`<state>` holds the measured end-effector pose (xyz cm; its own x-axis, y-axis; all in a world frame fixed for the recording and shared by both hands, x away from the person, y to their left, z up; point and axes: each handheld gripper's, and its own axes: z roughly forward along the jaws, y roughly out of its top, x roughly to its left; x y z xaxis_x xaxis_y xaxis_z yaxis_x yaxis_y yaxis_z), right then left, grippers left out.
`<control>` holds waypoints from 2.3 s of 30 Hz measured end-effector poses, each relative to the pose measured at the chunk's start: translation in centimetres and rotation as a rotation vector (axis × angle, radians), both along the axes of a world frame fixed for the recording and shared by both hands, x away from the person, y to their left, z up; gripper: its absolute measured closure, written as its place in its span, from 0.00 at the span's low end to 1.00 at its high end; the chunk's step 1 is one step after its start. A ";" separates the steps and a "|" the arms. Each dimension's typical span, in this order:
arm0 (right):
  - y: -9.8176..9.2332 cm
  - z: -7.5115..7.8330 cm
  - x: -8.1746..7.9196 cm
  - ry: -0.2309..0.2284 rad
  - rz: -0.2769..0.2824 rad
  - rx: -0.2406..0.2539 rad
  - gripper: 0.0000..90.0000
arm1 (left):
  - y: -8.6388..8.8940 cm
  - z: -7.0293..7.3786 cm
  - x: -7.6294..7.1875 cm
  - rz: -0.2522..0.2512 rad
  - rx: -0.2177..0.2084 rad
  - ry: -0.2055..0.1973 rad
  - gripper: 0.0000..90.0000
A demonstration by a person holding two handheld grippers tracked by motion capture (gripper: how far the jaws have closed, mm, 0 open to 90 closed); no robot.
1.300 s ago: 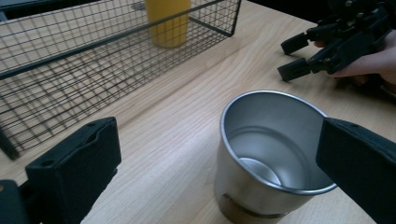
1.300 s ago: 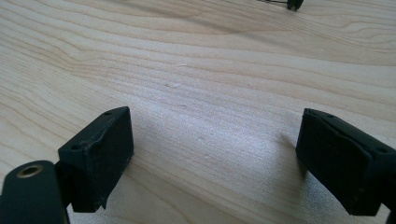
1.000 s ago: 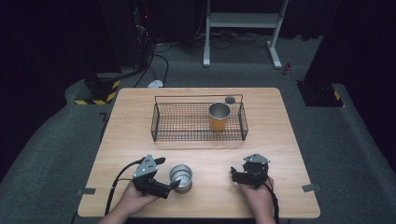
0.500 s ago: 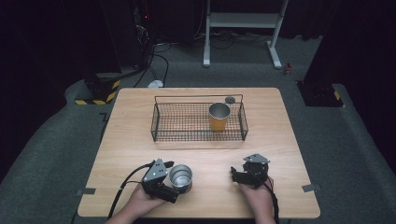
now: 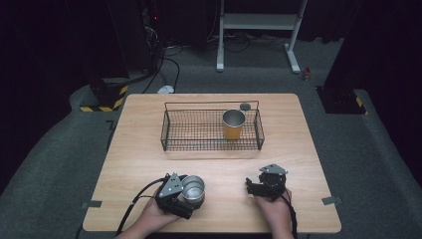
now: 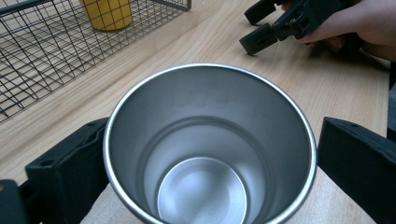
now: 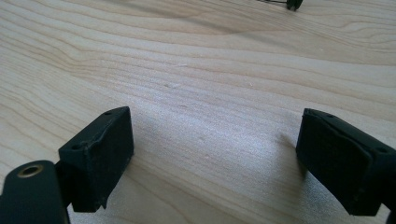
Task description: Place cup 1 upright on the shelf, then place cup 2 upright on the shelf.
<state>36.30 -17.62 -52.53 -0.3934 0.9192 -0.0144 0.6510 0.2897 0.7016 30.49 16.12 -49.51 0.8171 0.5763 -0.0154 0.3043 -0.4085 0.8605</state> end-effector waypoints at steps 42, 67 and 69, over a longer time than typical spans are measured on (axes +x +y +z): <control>0.0 0.0 -0.2 -0.002 -0.014 -0.001 0.13 | 2.2 0.3 0.5 0.044 -0.095 -0.045 0.19; 0.0 0.0 -0.2 -0.005 -0.013 -0.003 0.13 | 6.9 1.2 1.8 0.198 -0.132 -0.076 0.21; 0.0 0.0 -0.2 -0.002 -0.015 -0.001 0.13 | 7.1 1.3 1.9 0.208 -0.140 -0.077 0.21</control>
<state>36.10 -17.57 -52.53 -0.3799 0.9249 -0.0164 0.6537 0.2810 0.7027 32.37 23.21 -48.24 0.6834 0.7284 -0.0492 0.3005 -0.2192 0.9283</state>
